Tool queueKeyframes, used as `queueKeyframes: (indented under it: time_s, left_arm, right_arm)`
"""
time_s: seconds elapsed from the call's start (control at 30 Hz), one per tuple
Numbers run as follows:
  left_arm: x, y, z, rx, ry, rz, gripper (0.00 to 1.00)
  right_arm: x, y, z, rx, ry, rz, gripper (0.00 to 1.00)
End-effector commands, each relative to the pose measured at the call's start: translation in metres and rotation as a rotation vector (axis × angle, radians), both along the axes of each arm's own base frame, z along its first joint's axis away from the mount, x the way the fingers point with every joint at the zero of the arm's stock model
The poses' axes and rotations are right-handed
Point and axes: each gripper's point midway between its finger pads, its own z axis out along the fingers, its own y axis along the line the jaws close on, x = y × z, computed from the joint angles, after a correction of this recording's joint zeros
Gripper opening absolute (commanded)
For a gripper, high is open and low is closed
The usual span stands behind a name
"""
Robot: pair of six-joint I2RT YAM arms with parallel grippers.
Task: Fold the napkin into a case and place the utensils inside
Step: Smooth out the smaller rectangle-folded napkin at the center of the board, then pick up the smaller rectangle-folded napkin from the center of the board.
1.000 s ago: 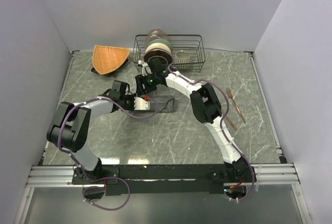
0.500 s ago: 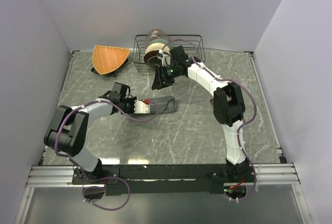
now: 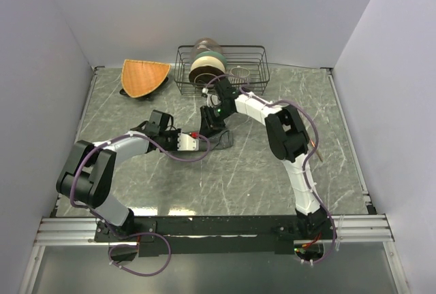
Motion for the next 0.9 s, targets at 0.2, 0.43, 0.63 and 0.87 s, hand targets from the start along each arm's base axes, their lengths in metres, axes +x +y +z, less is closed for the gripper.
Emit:
queueKeyframes:
  time_s: [0.2,0.43,0.63,0.87]
  left_arm:
    - [-0.049,0.008,-0.035,0.041,0.223,0.014,0.37]
    - [-0.013,-0.01,0.023,-0.13,0.249,0.087,0.55]
    - [0.003,-0.018,0.087,-0.246,0.245,0.091,0.58]
    - [0.042,0.005,0.144,-0.451,0.286,0.27,0.66]
  right_arm:
    - [0.023,0.002,-0.035,-0.086,-0.042,-0.044,0.4]
    - [0.021,-0.006,-0.042,-0.127,-0.057,-0.028,0.39]
    - [0.023,-0.007,-0.041,-0.139,-0.1,-0.007,0.39]
    - [0.024,-0.006,-0.042,-0.146,-0.123,0.007,0.38]
